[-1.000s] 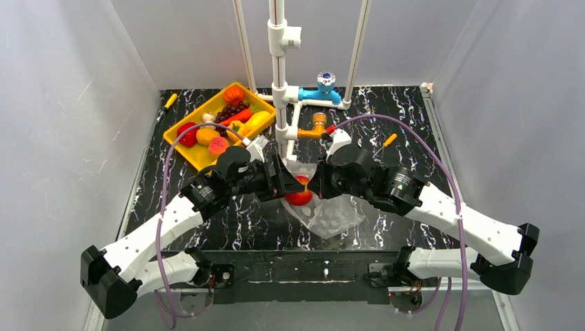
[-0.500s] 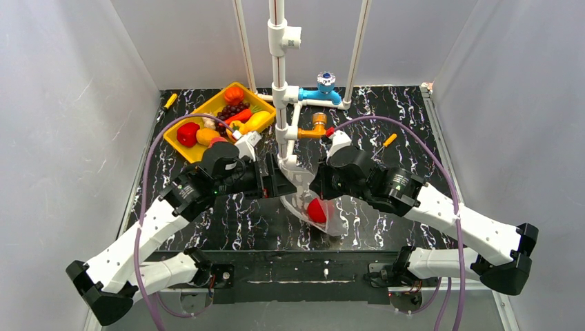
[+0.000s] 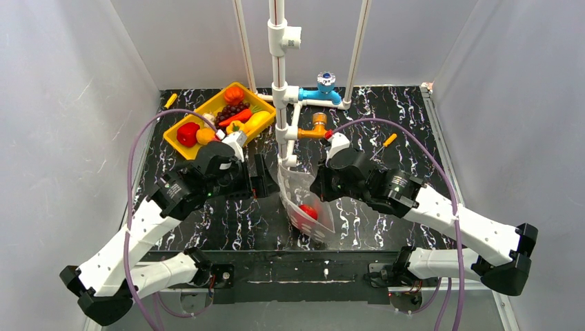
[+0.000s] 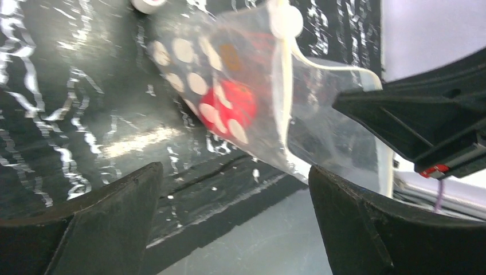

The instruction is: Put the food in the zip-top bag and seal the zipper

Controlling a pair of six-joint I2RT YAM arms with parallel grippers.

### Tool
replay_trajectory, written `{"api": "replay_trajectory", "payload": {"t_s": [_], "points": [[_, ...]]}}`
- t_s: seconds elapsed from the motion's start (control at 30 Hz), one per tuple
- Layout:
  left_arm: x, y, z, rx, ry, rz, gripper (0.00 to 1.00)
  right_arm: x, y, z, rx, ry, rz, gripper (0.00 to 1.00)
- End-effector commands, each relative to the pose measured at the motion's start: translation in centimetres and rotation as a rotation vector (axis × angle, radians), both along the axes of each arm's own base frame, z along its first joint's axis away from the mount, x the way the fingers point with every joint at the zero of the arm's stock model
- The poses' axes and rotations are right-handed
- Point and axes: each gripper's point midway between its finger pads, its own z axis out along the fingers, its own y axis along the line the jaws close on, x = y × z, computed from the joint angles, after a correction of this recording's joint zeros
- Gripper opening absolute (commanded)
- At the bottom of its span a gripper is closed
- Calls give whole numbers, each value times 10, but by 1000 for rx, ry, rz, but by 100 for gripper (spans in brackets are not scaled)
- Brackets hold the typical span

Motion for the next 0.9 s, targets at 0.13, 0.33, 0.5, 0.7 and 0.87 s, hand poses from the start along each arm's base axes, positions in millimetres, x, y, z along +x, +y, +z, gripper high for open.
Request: {"api": "replay_trajectory", "payload": {"t_s": [0.13, 0.33, 0.5, 0.7, 0.87], "points": [[38, 88, -22, 378, -19, 162, 98, 0, -9, 9, 20, -47, -1, 1], [93, 136, -40, 394, 32, 332, 98, 0, -13, 9, 13, -51, -7, 1], [154, 172, -57, 432, 41, 492, 98, -1, -14, 6, 8, -44, -5, 1], [217, 181, -91, 285, 190, 542, 98, -4, -11, 8, 14, -29, 8, 1], [256, 196, -117, 275, 228, 564, 98, -6, -13, 15, 5, -21, 9, 1]]}}
